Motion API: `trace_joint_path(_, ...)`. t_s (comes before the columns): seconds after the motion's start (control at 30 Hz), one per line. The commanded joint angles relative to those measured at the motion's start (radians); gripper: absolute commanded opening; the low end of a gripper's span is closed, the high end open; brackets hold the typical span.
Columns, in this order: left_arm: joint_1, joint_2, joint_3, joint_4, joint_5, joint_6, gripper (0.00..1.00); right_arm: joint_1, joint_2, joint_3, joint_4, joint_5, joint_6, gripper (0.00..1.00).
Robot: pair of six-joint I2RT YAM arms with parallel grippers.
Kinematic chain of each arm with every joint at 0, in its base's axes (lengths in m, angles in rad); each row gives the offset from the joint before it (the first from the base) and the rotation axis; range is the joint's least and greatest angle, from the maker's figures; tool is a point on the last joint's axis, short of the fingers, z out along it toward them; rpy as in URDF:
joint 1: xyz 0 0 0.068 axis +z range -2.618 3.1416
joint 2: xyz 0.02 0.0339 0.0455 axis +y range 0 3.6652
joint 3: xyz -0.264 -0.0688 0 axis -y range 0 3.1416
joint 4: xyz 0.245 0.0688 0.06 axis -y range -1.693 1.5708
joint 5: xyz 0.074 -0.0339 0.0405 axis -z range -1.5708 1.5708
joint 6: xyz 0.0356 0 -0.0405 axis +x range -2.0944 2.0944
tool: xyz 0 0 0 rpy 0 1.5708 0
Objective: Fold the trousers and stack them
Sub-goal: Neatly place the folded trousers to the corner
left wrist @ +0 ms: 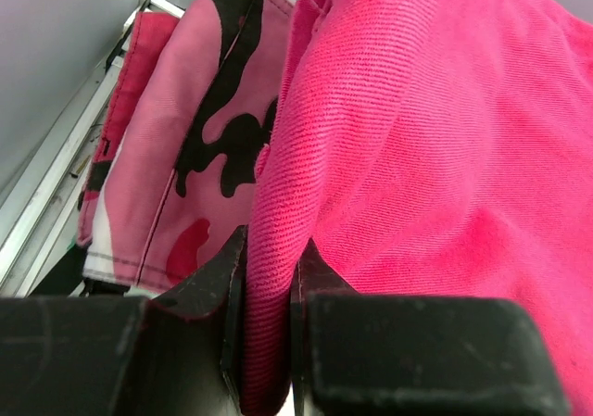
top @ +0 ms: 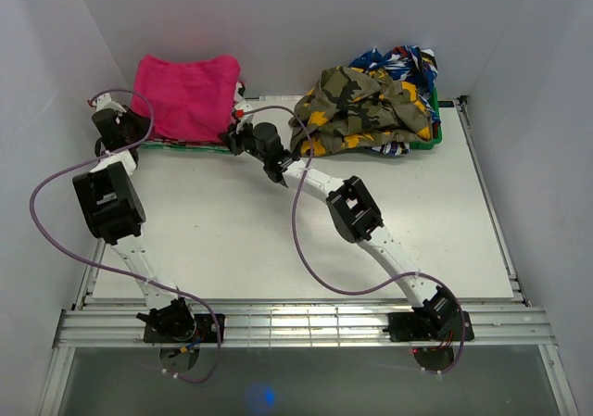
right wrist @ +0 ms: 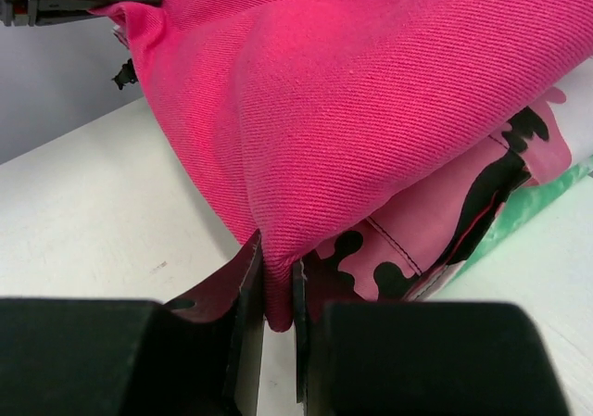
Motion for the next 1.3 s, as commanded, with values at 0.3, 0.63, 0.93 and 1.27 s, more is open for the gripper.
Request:
trace_joint_path(0.3,0.056,0.091,0.069,0.211,-0.184,0.005,0.36,-0.032,-0.044,-0.008,0.175,0.130,-0.043,0.47)
trace_joint_path(0.63,0.056,-0.023,0.152,-0.044,-0.161,0.034,0.98,-0.052,-0.317,-0.217,0.066,0.122,-0.082,0.95)
trace_joint_path(0.93,0.059,-0.266,0.109,-0.540,-0.181,0.246,0.98,-0.123,-0.734,-0.578,-0.227,0.106,-0.094,0.90)
trace_joint_path(1.27,-0.022,-0.596,0.029,-0.875,0.025,0.516,0.98,-0.385,-1.363,-1.068,-0.632,-0.158,-0.154,0.90)
